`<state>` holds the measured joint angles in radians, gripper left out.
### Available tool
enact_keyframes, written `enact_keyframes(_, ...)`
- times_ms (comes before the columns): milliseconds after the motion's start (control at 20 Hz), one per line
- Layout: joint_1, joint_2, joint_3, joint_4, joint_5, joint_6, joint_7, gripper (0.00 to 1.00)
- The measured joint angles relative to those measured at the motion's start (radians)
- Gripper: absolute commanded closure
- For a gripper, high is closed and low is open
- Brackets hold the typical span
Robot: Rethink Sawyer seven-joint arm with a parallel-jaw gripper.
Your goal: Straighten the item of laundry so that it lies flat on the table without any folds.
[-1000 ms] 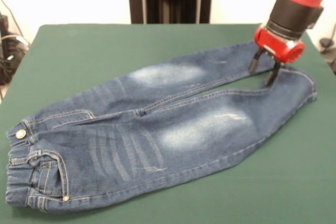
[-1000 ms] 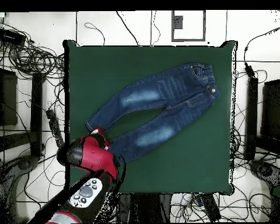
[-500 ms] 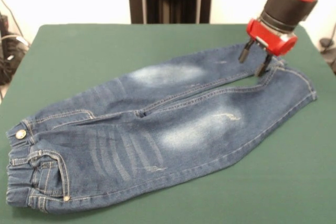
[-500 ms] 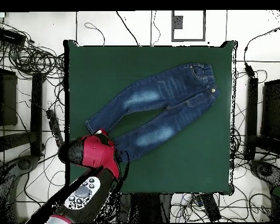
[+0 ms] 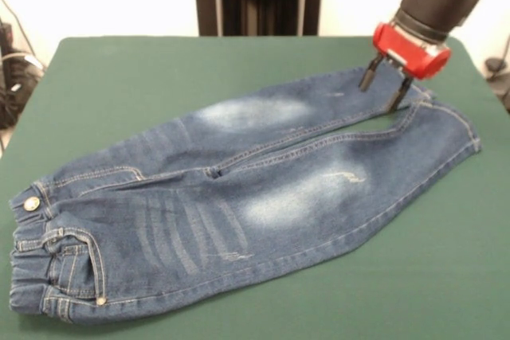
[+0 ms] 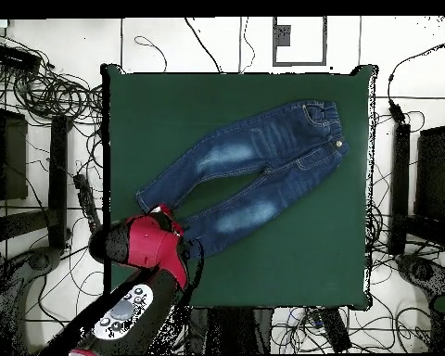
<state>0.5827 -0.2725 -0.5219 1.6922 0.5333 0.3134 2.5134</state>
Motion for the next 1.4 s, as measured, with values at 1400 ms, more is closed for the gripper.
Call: enact_keyframes(1400, 0.003, 0.0, 0.064, -0.177, -0.001, -0.075, 0.0, 0.0)
